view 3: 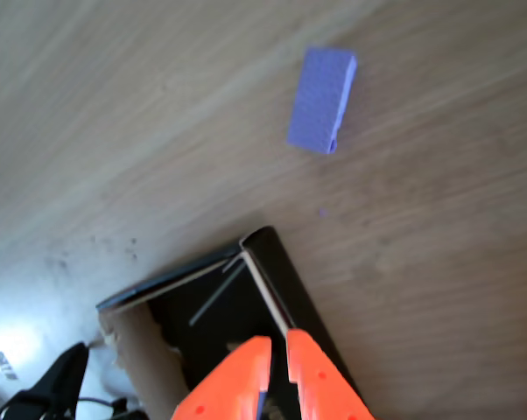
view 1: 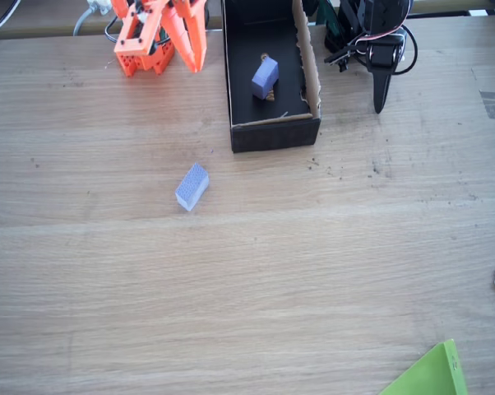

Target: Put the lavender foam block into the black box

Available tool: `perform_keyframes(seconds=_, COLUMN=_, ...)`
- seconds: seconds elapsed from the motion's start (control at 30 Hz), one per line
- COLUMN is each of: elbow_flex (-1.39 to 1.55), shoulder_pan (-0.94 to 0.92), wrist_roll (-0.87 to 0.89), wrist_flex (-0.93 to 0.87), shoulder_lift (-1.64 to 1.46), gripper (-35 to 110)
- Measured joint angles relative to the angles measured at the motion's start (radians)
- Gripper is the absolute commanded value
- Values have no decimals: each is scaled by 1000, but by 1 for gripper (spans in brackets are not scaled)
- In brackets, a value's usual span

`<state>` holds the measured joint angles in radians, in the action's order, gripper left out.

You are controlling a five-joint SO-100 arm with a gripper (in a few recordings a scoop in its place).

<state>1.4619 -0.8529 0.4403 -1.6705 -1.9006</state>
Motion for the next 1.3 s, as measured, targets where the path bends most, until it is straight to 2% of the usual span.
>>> perform_keyframes(seconds=0.17, elbow_flex=-21, shoulder_pan=-100, wrist_roll=12, wrist_flex=0, shoulder_lift=17, gripper=0)
perform_keyframes(seconds=0.47, elbow_flex=-245, shoulder_pan=-233, wrist_roll=-38, wrist_flex=-31, shoulder_lift=238, gripper=0)
perform_keyframes(seconds=0.97, elbow_flex=-440, shoulder_pan=-278, wrist_roll=-51, wrist_flex=-25, shoulder_lift=471, gripper=0)
perform_keyframes(seconds=1.3, elbow_flex=-449, shoulder_pan=-253, wrist_roll=-78, wrist_flex=-64, shoulder_lift=476, gripper=0)
